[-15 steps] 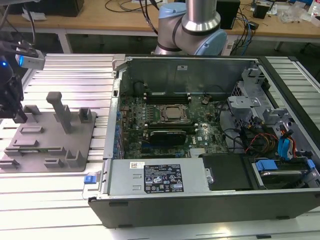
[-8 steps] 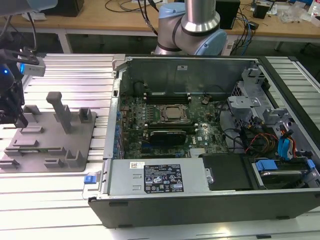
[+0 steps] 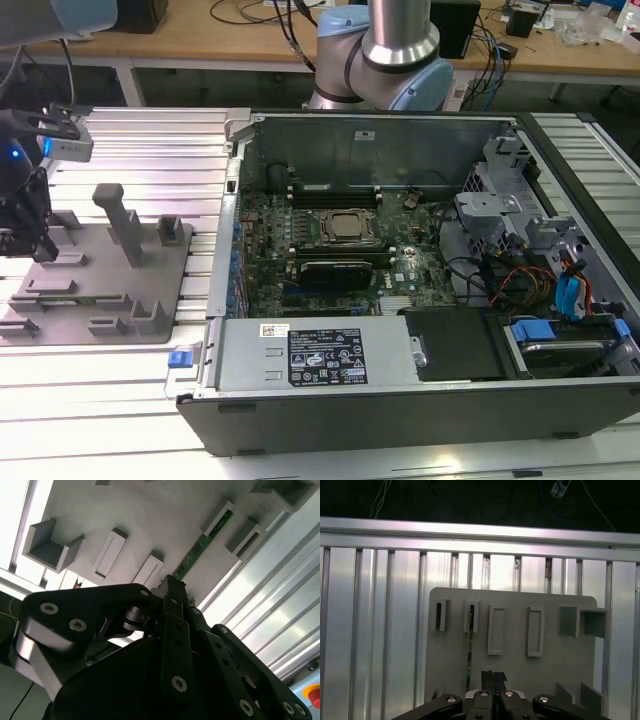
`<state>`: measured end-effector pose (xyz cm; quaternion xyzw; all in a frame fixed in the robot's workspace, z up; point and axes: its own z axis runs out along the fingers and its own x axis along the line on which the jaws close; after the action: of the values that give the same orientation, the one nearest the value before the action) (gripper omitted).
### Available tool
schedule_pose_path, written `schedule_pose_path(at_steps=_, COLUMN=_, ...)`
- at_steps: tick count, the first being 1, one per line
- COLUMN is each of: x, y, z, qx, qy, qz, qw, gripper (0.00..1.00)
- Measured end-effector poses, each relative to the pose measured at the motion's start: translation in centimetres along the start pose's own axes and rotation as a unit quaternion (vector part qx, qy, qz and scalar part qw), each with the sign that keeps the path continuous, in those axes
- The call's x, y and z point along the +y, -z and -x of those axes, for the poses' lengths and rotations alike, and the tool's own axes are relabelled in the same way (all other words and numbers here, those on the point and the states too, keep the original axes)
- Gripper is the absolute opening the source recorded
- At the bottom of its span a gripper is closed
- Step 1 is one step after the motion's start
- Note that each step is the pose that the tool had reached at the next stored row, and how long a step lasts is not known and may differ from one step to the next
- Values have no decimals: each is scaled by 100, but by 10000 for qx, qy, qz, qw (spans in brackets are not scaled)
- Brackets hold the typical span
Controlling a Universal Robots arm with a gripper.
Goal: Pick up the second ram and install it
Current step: 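Pick up the second ram and move it above second insertion slot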
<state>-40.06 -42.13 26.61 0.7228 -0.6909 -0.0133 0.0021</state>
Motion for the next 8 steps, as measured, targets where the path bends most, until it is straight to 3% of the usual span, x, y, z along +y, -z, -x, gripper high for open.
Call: schedule_pose_path(at_steps=8, x=27, y=-127, z=-31, qx=0, qy=-1, qz=0, qw=10000, gripper=8)
